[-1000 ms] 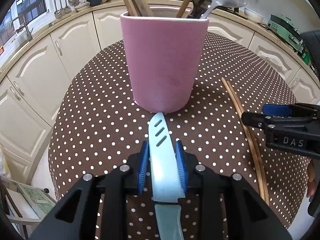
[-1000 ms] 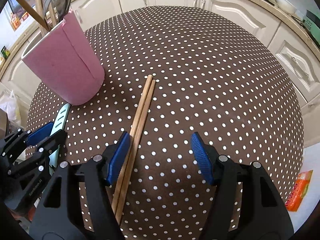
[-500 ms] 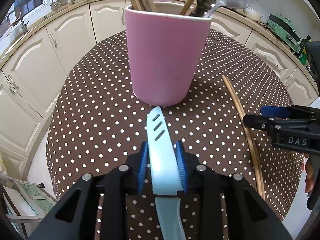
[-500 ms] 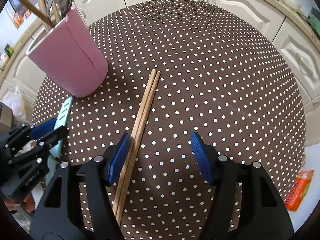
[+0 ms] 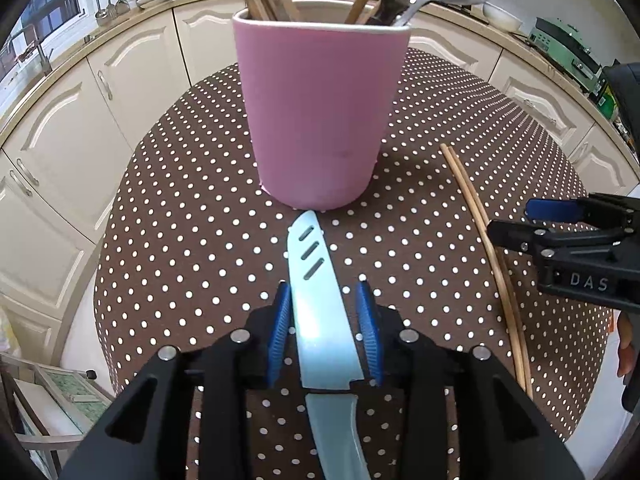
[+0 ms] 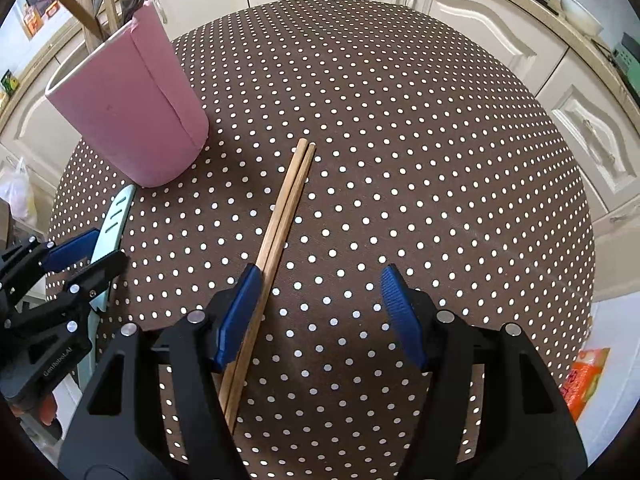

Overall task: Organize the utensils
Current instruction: 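Grasp the wooden chopsticks with the right tool while the left tool holds the knife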

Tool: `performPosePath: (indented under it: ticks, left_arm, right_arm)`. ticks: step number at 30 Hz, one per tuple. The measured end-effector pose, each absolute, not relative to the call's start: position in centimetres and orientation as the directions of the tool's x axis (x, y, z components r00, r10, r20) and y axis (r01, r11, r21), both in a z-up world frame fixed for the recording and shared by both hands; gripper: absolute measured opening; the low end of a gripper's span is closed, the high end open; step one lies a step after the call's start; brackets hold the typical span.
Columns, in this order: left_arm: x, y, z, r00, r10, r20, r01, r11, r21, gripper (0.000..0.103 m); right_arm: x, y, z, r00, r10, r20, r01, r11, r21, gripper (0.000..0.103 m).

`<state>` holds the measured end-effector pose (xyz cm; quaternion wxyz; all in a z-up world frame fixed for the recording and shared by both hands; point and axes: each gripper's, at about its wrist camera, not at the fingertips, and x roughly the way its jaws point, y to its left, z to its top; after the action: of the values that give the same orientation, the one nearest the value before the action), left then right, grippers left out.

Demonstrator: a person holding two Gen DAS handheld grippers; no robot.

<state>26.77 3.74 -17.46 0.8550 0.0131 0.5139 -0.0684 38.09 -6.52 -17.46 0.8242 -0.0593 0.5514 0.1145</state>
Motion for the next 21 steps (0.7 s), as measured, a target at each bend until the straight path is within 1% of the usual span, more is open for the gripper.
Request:
performPosePath:
  ticks: [7, 8, 9, 10, 11, 12, 13, 14, 15, 16, 18, 21]
  left_arm:
    - [26.8, 3.6, -17.4, 0.461, -0.093, -0.882, 0.12, 0.992, -0.041, 0.033]
    - [26.8, 3.5, -17.5, 0.462, -0.092, -0.882, 0.122, 0.992, -0.039, 0.033]
    - [26.8, 3.5, -17.5, 0.461, -0.093, -0.882, 0.125, 0.991, -0.039, 0.033]
    - [26.8, 3.5, -17.5, 0.46, -0.097, -0.882, 0.128, 0.991, -0.042, 0.033]
    - [26.8, 3.5, -17.5, 0.459, -0.101, -0.883, 0.128, 0.991, -0.046, 0.033]
    - [26.8, 3.6, -17.5, 0.456, -0.105, -0.884, 0.129, 0.99, -0.051, 0.033]
    - [26.8, 3.6, -17.4, 0.453, -0.107, -0.885, 0.128, 0.99, -0.054, 0.032]
    - [26.9, 3.7, -17.5, 0.453, -0.101, -0.886, 0.127, 0.991, -0.049, 0.03]
    - [26.9, 3.7, -17.5, 0.454, -0.089, -0.886, 0.125, 0.991, -0.035, 0.027]
    - [26.9, 3.8, -17.5, 0.454, -0.092, -0.886, 0.127, 0.991, -0.038, 0.027]
    - [26.8, 4.0, -17.5, 0.456, -0.097, -0.885, 0.133, 0.99, -0.04, 0.027]
    - [26.8, 4.2, -17.4, 0.46, -0.105, -0.882, 0.126, 0.991, -0.052, 0.026]
  right_arm:
    - [36.6, -4.1, -18.0, 0.334, 0.089, -0.938, -0.302, 0.953, -0.017, 0.062]
    - [36.4, -3.6, -17.9, 0.354, 0.081, -0.932, -0.304, 0.952, -0.032, 0.061]
    - [36.3, -3.4, -17.9, 0.36, 0.082, -0.929, -0.302, 0.953, -0.033, 0.052]
    - [36.2, -3.2, -17.8, 0.361, 0.106, -0.926, -0.309, 0.951, -0.011, 0.046]
    - [36.0, -2.9, -17.7, 0.368, 0.115, -0.923, -0.317, 0.948, -0.008, 0.035]
    - [35.9, -2.6, -17.5, 0.374, 0.116, -0.92, -0.321, 0.947, -0.011, 0.025]
    - [35.8, -2.4, -17.5, 0.374, 0.121, -0.92, -0.324, 0.946, -0.007, 0.02]
    - [35.6, -2.2, -17.5, 0.372, 0.128, -0.92, -0.331, 0.944, -0.003, 0.013]
    - [35.5, -2.1, -17.4, 0.372, 0.131, -0.919, -0.335, 0.942, -0.002, 0.011]
    - [35.3, -2.1, -17.4, 0.374, 0.133, -0.918, -0.336, 0.942, -0.001, 0.011]
    - [34.9, -2.3, -17.2, 0.379, 0.15, -0.913, -0.335, 0.942, 0.015, 0.006]
    - [34.1, -3.3, -16.7, 0.397, 0.187, -0.898, -0.323, 0.945, 0.054, 0.006]
